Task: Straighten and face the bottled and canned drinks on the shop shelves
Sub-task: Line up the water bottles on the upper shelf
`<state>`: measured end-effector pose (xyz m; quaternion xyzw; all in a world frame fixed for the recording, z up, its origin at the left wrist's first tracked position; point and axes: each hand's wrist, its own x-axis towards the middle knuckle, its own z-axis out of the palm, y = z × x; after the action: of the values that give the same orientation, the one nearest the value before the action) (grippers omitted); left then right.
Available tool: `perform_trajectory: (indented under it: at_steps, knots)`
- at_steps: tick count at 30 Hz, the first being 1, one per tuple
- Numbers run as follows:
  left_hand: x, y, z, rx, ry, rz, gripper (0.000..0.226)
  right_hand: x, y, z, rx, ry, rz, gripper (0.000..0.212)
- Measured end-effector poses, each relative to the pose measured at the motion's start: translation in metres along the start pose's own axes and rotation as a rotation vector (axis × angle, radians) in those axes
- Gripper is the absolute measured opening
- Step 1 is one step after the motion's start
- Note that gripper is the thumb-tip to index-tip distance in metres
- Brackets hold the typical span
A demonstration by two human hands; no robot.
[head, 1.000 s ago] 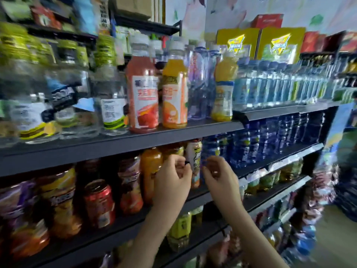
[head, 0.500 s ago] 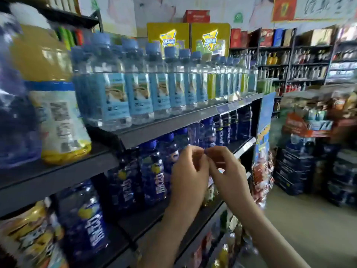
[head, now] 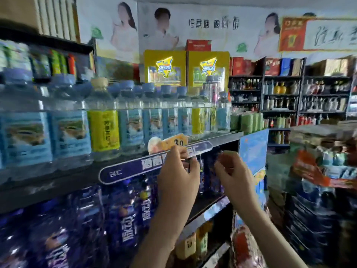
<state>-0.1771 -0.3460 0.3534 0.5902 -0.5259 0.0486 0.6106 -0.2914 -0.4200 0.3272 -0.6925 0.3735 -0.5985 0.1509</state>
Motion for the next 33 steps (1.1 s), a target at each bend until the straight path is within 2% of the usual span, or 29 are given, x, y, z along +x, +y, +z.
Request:
perform_trajectory:
  at_steps: [8, 15, 19, 23, 27, 33]
  knots:
    - [0.073, 0.007, 0.142, 0.034, 0.058, 0.123, 0.026, 0.130, 0.113, -0.017, 0.010, -0.011, 0.013, 0.023]
    - [0.128, 0.012, 0.221, 0.164, 0.165, 0.130, 0.028, 0.240, 0.173, -0.007, -0.046, -0.154, 0.044, 0.053]
    - [0.142, 0.002, 0.245, 0.264, 0.245, 0.055, 0.027, 0.273, 0.183, 0.020, 0.080, -0.277, 0.059, 0.069]
    - [0.146, -0.001, 0.258, 0.357, 0.313, 0.007, 0.030, 0.283, 0.185, 0.037, 0.175, -0.361, 0.002, 0.065]
    - [0.146, 0.002, 0.265, 0.437, 0.362, -0.025, 0.030, 0.285, 0.189, 0.038, 0.220, -0.381, -0.044, 0.048]
    - [0.137, 0.006, 0.261, 0.543, 0.402, -0.051, 0.027, 0.284, 0.189, 0.033, 0.280, -0.342, 0.035, 0.041]
